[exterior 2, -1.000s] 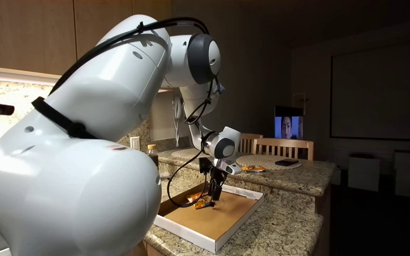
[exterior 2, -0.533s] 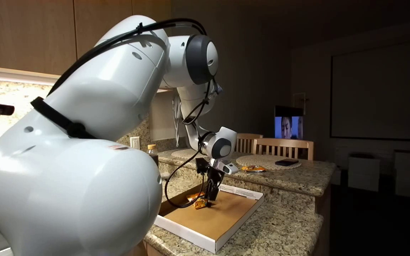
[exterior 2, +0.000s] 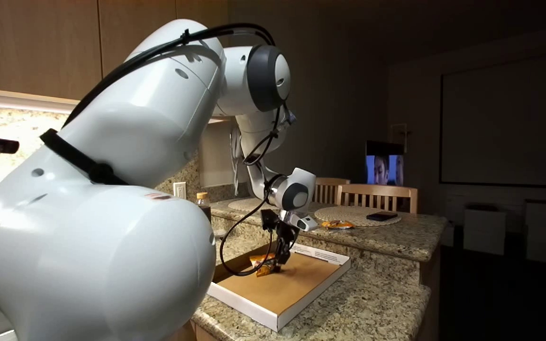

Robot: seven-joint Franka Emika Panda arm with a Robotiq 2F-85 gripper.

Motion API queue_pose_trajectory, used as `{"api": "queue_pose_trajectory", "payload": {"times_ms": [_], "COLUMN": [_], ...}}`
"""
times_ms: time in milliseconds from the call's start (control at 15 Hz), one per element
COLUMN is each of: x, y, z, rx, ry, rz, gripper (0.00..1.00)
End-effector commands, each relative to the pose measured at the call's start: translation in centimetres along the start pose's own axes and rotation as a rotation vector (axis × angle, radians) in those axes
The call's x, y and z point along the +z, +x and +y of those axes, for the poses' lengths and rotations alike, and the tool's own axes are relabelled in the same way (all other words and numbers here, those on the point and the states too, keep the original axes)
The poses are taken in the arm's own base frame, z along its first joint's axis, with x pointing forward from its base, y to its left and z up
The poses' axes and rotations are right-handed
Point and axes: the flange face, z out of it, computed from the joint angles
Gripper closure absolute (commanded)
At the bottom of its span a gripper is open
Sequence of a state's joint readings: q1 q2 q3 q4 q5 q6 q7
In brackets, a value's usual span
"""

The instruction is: Pick up the two objects on the cover box and put them on the counter

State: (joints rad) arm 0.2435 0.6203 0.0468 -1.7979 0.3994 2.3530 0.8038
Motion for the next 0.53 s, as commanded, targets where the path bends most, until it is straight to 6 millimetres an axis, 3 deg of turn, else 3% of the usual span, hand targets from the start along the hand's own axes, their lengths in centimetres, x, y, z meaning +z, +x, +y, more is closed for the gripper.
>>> {"api": "queue_pose_trajectory", "payload": {"times_ms": [0,467], "x": [-0.5,-2.0], "y": [-0.3,-0.7], "z": [0.7,0.9], "rx": [0.013,-0.003], "ry": [-0.003,0.064], "rz": [0.011,0.05], "gripper": [0.98,0.94]}}
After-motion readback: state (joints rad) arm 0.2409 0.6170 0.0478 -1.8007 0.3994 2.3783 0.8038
